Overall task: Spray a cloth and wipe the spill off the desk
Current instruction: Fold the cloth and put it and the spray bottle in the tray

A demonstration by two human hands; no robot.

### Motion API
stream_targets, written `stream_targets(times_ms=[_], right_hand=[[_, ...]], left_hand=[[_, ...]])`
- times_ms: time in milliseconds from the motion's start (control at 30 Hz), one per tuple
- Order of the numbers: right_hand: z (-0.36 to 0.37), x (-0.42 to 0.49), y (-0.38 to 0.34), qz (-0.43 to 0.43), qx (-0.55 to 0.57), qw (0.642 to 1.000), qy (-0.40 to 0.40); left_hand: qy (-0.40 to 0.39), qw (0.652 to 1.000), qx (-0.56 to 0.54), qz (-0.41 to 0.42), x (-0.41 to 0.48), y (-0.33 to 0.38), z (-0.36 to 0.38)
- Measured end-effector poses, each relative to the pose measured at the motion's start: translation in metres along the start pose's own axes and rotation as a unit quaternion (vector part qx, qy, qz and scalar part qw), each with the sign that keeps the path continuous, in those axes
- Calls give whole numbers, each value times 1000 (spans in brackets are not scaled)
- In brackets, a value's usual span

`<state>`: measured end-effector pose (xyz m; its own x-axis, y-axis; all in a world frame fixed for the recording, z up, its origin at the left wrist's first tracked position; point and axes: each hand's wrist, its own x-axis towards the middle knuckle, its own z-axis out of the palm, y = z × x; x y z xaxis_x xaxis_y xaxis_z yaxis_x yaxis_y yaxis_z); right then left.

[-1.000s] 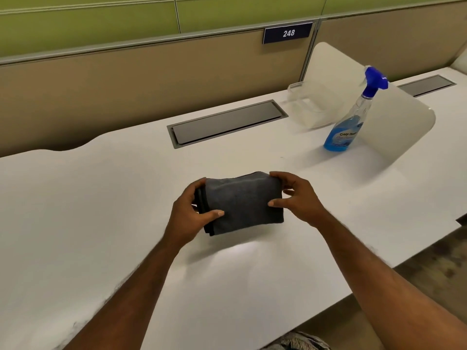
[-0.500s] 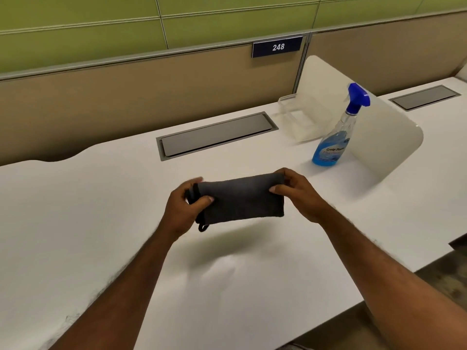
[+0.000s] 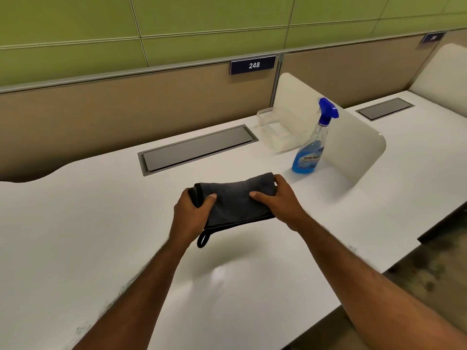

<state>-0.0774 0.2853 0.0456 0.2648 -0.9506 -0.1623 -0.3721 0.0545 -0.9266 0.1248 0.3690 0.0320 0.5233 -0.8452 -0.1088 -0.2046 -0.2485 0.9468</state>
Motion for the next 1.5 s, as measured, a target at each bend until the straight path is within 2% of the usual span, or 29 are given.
stream_targets(times_ms=[233,433,633,767,967,1067,1200,1367,1500], right_hand=[[-15,16,7,-7,-72,995,73],[-38,48,11,-39,-181,977,110],[-81,93,5,-58,-174,978,94],[-109,121,-9,-65,-188,978,55],[-144,160,-52,-102,-154,983,4],[-152,183,-79,-144,-160,976,17],[-164,211,-131,-183,-169,968,23],[-180,261,-166,-122,-150,981,-14],[-202,295,-172,-100,-211,972,-7]], left_hand=[[21,999,41,12,2,17,32],[62,995,75,29,10,47,91],[98,991,91,26,36,82,156],[119,988,93,26,58,103,179],[160,983,83,47,98,146,180],[178,978,86,63,122,173,173],[174,977,84,93,160,209,170],[120,986,73,89,209,240,187],[57,996,30,54,236,252,212]])
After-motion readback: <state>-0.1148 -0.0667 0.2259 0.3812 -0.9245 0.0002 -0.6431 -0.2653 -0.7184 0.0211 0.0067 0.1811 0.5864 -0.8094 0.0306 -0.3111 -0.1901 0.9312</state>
